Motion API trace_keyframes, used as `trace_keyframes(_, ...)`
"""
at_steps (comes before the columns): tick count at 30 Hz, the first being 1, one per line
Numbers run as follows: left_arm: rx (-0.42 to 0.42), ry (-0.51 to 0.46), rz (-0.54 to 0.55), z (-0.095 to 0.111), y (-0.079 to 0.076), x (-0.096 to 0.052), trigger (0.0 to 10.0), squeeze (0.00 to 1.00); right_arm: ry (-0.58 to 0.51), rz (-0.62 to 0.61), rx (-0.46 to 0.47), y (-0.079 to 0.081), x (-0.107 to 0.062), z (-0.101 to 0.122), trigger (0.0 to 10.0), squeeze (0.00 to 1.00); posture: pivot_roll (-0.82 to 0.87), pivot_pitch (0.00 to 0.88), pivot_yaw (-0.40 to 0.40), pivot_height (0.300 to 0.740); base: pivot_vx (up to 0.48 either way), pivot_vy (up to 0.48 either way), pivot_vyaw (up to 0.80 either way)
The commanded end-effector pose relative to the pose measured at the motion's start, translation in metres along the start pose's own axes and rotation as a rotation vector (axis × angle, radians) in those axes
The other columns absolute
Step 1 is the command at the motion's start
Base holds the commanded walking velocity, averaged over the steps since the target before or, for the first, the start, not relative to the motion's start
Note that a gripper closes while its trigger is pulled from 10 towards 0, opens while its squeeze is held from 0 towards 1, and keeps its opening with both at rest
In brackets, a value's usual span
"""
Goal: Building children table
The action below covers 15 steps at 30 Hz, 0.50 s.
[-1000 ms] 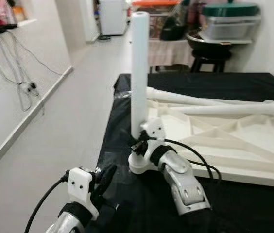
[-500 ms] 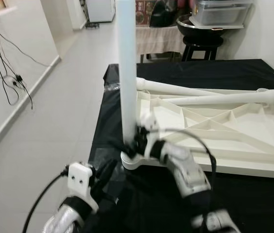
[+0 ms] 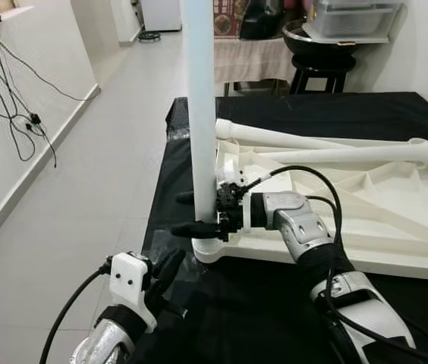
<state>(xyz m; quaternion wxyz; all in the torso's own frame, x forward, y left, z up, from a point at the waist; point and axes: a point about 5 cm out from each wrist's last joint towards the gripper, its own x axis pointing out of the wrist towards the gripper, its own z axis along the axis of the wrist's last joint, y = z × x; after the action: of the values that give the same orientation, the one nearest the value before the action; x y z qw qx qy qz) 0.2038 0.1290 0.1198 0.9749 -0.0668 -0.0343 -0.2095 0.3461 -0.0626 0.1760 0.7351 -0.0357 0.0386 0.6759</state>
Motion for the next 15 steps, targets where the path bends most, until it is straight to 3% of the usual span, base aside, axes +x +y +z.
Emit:
trace_keyframes(1, 0.006, 0.010, 0.005, -0.003, 0.000, -0.002, 10.0, 0.00, 0.005, 0.038, 0.007, 0.004, 0.010, -0.003, 0.0, 0.00, 0.02, 0.032, 0.016, 0.740, 0.000, 0.000, 0.00)
trace_keyframes(7, 0.004, 0.009, 0.004, -0.003, -0.001, -0.002, 10.0, 0.00, -0.026, -0.040, 0.013, 0.002, -0.001, -0.009, 0.0, 0.00, 0.02, 0.036, 0.015, 0.740, 0.000, 0.000, 0.00)
trace_keyframes(11, 0.002, 0.008, 0.003, -0.002, -0.003, -0.004, 10.0, 0.00, -0.039, -0.257, 0.060, 0.012, -0.016, -0.028, 0.0, 0.00, 0.01, 0.047, 0.007, 0.740, 0.000, 0.000, 0.00)
trace_keyframes(13, 0.002, 0.008, 0.003, -0.002, -0.003, -0.004, 10.0, 0.00, -0.039, -0.257, 0.060, 0.012, -0.016, -0.028, 0.0, 0.00, 0.01, 0.047, 0.007, 0.740, 0.000, 0.000, 0.00)
trace_keyframes(14, 0.002, 0.008, 0.003, -0.002, -0.003, -0.005, 10.0, 0.00, -0.054, -0.559, 0.019, 0.008, -0.016, -0.031, 0.0, 0.00, 0.01, 0.051, 0.005, 0.740, 0.000, 0.000, 0.00)
trace_keyframes(15, 0.004, 0.009, 0.004, -0.001, -0.001, -0.006, 10.0, 0.00, 0.023, -0.977, 0.182, 0.030, -0.022, -0.060, 0.0, 0.00, 0.00, 0.065, 0.014, 0.740, 0.000, 0.000, 0.00)
